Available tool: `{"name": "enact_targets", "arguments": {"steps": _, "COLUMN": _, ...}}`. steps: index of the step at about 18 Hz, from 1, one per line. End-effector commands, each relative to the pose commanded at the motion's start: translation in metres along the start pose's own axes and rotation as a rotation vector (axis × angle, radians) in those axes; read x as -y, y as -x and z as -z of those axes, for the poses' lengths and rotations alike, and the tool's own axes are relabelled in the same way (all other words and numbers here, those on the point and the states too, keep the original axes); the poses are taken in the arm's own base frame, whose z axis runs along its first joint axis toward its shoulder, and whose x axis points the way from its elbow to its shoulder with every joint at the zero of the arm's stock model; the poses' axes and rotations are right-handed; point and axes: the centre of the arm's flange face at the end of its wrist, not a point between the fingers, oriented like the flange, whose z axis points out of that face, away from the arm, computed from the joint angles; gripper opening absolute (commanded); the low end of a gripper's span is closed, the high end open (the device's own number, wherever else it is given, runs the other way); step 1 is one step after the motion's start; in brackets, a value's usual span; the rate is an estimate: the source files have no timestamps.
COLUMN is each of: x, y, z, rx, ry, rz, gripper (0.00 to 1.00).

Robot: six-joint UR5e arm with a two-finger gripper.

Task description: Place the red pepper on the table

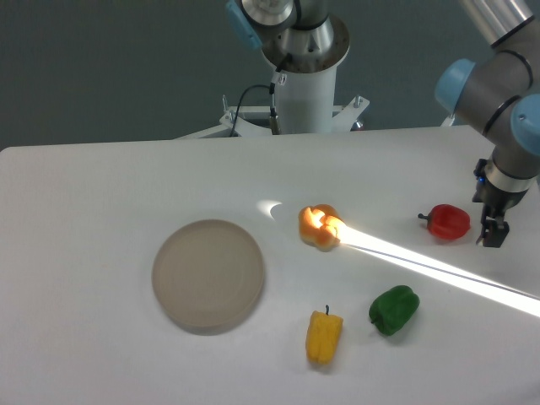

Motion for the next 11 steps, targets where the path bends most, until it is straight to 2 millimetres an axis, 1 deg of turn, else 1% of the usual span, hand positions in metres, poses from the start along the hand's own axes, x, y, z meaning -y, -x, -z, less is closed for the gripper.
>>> {"name": "enact_targets", "arguments": {"steps": 1, "x": 0.009, "y": 0.012, "z": 0.008, "rx": 0.01, "ry": 0.01, "rz": 0.02, "gripper": 1.0}}
{"name": "enact_targets", "arguments": {"steps": 3, "x": 0.015, "y": 0.025, "z": 0.02, "rx": 0.01, "ry": 0.047, "rz": 0.048, "gripper": 1.0}}
{"name": "enact_targets", "arguments": {"steps": 4, "x": 0.026, "y": 0.04, "z": 0.027, "rx": 0.016, "ry": 0.064, "rz": 0.074, "gripper": 1.0}}
{"name": "enact_targets", "arguments": {"steps": 5, "x": 0.04, "y": 0.051, "z": 0.03, "rx": 0.016, "ry": 0.077, "rz": 0.112, "gripper": 1.0}}
{"name": "enact_targets", "arguments": {"steps": 7, "x": 0.063, "y": 0.067, "z": 0.03, "rx": 0.015, "ry": 0.103, "rz": 0.155, "gripper": 1.0}}
{"name": "enact_targets", "arguments": {"steps": 9, "x": 0.072, "y": 0.081, "z": 0.035, "rx": 0.031, "ry": 0.117, "rz": 0.203, "gripper": 1.0}}
{"name": "enact_targets", "arguments": {"steps": 10, "x": 0.076, "y": 0.086, "z": 0.035, "rx": 0.036, "ry": 0.118, "rz": 0.226, "gripper": 1.0}}
{"name": "enact_targets", "arguments": {"steps": 11, "x": 0.083, "y": 0.089, "z": 0.035, "rx": 0.039, "ry": 0.122, "rz": 0.258, "gripper": 1.0}}
